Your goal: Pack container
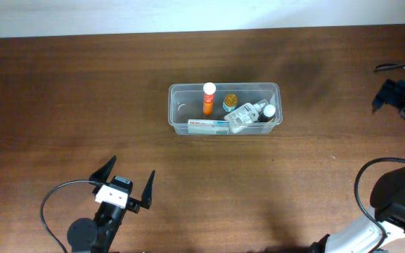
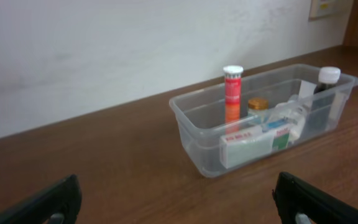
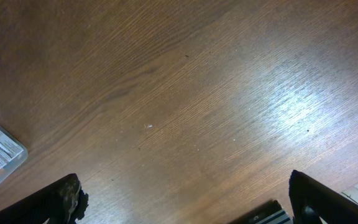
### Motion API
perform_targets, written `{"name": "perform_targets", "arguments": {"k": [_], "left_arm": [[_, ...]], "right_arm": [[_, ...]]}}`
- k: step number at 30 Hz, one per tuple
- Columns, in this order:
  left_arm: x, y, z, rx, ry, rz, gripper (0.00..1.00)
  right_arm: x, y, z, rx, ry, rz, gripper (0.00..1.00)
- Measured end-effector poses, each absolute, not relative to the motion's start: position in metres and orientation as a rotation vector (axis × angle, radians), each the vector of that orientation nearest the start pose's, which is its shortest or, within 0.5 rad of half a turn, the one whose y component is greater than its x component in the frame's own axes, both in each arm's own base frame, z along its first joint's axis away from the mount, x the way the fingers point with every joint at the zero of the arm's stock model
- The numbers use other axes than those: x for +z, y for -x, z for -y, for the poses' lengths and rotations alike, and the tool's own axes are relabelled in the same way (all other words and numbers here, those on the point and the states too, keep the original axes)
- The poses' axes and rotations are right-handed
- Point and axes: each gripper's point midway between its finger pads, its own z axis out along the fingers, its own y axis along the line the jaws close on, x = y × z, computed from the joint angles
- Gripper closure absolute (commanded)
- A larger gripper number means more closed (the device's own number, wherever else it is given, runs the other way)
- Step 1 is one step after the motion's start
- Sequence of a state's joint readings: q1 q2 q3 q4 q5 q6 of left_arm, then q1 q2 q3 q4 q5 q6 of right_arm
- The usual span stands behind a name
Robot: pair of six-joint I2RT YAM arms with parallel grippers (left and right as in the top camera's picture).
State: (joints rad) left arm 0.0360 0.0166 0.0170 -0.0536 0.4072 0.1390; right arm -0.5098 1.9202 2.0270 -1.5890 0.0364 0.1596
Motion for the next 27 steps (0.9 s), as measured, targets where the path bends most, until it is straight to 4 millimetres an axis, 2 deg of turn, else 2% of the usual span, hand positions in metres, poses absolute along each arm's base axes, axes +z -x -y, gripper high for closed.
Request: {"name": "perform_targets", "arguments": {"k": [5,15,27], "left_arm": [[0.168,-0.237,0.054,-0.163,-0.366,-1.570,0.01],[0.167,-0.244,0.026,-0.029,-0.240,-1.595,0.01],[0.163,-0.245,0.019,-0.001,-0.210,-1.619,0.01]], "right_arm": [[0.202,-0.319,0.186,-0.078,-1.007,-2.890,0.02],[0.203,-0.319,0.186,-0.079,-1.006,-2.889,0.02],[0.202,-0.319,0.186,-0.078,-1.007,-2.890,0.02]]}}
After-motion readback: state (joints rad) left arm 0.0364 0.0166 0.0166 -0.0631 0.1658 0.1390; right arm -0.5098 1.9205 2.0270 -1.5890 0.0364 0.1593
